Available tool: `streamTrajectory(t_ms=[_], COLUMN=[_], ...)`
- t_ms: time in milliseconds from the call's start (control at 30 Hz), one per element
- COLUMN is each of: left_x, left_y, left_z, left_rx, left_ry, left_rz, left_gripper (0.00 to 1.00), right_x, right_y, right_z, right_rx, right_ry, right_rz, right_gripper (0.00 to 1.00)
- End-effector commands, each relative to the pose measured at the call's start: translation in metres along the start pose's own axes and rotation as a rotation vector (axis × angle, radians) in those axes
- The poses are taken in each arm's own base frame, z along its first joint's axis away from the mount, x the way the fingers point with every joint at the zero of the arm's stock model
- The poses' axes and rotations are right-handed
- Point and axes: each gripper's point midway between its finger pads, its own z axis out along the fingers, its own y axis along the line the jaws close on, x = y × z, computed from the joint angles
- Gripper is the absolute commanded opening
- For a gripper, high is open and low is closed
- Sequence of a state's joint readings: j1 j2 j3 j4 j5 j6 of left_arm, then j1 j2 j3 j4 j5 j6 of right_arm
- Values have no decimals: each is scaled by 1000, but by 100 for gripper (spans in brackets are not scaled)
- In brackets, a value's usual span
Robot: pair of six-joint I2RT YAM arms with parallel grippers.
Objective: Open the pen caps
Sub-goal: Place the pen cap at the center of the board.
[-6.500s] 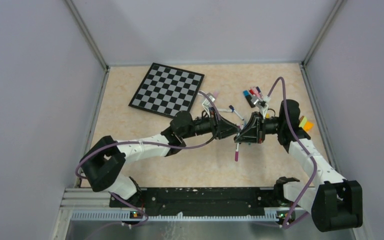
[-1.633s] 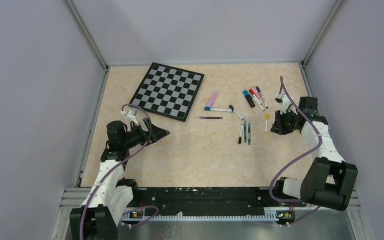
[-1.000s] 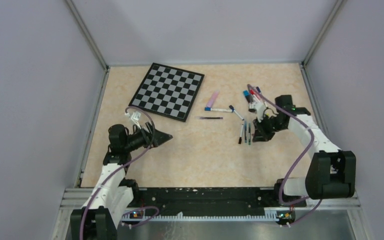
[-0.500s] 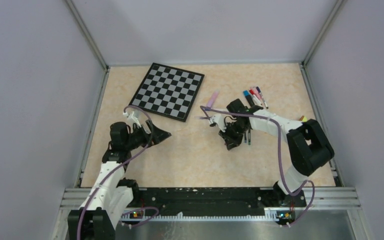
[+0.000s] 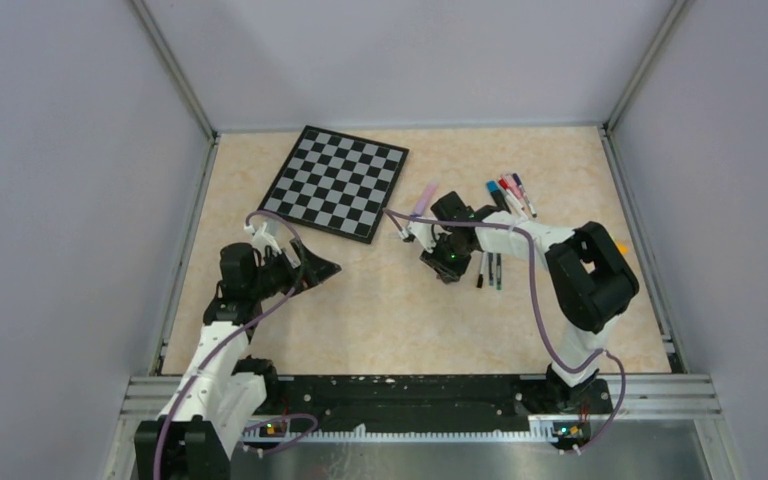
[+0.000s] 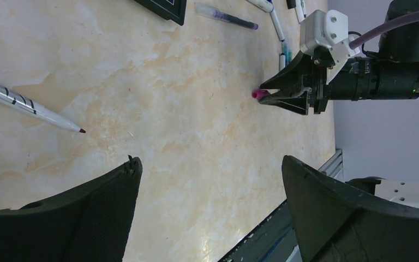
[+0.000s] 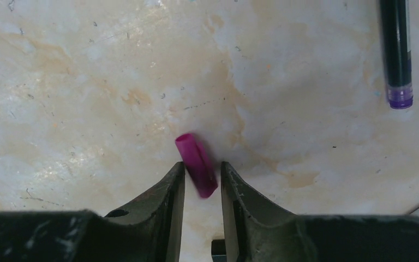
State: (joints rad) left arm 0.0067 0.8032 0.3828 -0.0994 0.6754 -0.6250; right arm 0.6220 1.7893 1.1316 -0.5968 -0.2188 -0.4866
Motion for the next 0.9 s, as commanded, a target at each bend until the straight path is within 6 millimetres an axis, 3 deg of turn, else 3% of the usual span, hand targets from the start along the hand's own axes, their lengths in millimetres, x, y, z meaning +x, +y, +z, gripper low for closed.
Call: streamTrajectory(t_ms=[0,333,567,733,867], left_x=[-10,-8,-12,-16,-19], left_y=[-9,-11,-21,-34,-44], left_z=[1,0,-3,-4,-5], left_rx=[27,48,81,148,202], left_ry=[-24,-23,-39,-55,-62], left_rz=[29,27,46,53,29], left_gripper=[99,99,99,99,99], right_x=[-12,-12,-30,-34,-27], right_y=[-11,-9,-15,-12,-1], right_z=[0,-3,-35,-61,-81], right_rx=[62,52,102,104,43], right_ry=[-11,-7,-56,-112,-176], right_rz=[4,17,-7,-31,-45], right_gripper=[32,43,56,57,57])
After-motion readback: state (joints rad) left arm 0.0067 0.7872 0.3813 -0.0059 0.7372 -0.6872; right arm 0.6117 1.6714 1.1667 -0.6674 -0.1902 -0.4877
